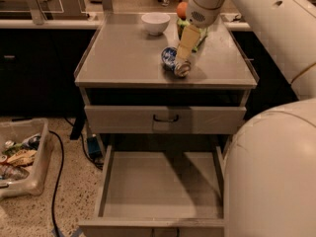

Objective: Place pepsi can into middle drawer

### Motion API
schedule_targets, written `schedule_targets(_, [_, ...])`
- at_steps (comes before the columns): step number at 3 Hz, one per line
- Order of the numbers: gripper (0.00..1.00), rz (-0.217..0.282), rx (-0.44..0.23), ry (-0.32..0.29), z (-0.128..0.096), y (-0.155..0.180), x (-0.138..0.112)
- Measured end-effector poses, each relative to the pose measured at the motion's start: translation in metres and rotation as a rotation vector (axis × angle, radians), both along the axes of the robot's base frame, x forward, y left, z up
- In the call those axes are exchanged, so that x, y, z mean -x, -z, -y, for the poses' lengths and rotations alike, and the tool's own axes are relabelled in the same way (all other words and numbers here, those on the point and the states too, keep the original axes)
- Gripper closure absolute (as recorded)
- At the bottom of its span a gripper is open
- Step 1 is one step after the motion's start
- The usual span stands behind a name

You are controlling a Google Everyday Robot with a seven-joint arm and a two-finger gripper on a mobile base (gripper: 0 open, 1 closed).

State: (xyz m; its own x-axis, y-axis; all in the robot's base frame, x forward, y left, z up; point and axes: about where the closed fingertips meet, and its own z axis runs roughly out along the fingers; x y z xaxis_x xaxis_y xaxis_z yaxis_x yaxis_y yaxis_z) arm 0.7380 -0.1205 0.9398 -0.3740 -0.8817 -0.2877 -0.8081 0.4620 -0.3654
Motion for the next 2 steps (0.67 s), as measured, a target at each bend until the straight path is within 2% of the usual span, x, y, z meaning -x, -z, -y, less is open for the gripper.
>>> schedule_targets(1, [0.0, -0.001, 0.0, 0.0, 0.0, 0.0, 0.0])
schedule_targets(2, [0.0, -0.024, 0.008, 0.0, -0.004, 0.018, -0.002])
